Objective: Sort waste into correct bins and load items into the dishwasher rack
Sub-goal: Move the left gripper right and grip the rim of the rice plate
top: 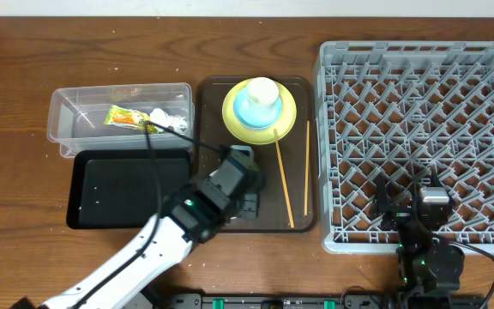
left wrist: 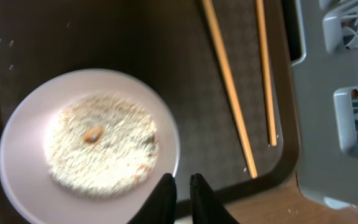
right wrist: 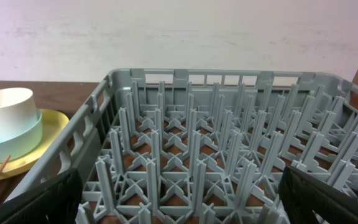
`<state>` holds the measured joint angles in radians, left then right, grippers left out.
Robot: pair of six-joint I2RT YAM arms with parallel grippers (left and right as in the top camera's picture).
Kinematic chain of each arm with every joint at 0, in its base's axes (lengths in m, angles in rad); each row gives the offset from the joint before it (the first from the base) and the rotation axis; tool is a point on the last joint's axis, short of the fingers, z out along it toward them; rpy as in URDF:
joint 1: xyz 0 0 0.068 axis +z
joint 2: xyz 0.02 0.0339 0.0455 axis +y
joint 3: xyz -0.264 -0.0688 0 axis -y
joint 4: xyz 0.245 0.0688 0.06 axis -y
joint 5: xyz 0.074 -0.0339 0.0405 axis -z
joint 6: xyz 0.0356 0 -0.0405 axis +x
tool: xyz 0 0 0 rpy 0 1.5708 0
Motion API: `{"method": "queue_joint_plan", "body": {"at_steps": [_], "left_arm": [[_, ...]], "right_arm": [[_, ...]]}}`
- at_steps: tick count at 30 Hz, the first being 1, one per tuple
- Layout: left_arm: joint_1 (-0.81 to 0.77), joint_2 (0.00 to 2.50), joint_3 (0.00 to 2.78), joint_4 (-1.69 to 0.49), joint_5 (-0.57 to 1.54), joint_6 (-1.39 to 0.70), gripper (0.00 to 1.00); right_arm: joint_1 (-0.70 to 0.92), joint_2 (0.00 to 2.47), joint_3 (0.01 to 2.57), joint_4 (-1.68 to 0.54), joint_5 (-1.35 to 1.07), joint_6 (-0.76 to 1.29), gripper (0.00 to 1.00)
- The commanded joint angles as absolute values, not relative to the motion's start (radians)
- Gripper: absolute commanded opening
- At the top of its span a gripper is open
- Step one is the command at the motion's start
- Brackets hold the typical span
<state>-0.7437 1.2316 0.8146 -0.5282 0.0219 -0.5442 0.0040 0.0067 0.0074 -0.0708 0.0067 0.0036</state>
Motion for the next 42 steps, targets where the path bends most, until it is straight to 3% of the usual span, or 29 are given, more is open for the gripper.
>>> {"method": "queue_joint_plan", "body": {"at_steps": [1, 3, 10, 22, 28, 42], "left_arm": [[-0.788, 1.274, 0.815, -0.507, -0.096, -0.563, 0.17], [-0.799, 1.303, 0.815, -0.493, -0.125, -0.562, 0.24], [-0.8, 1.393, 0.815, -0.456, -0.147, -0.555, 0.28], [-0.802, 1.438, 0.815, -0.424, -0.135, -0.56, 0.28], [-0.805, 1.447, 0.815, -0.416, -0.105, -0.56, 0.22], [-0.805, 1.566, 0.815, -0.36, -0.105, -0.56, 0.23]], "right_arm": [[0.008, 0.007, 0.006, -0.074, 0.003, 0.006, 0.99], [0.008, 0.007, 0.006, -0.074, 0.002, 0.007, 0.99], [0.008, 0.007, 0.006, -0.074, 0.002, 0.006, 0.99], [0.008, 0.007, 0.006, -0.074, 0.002, 0.007, 0.99], [0.008, 0.007, 0.006, -0.074, 0.002, 0.007, 0.99], [0.008, 0.007, 0.006, -0.074, 0.002, 0.006, 0.99]]}}
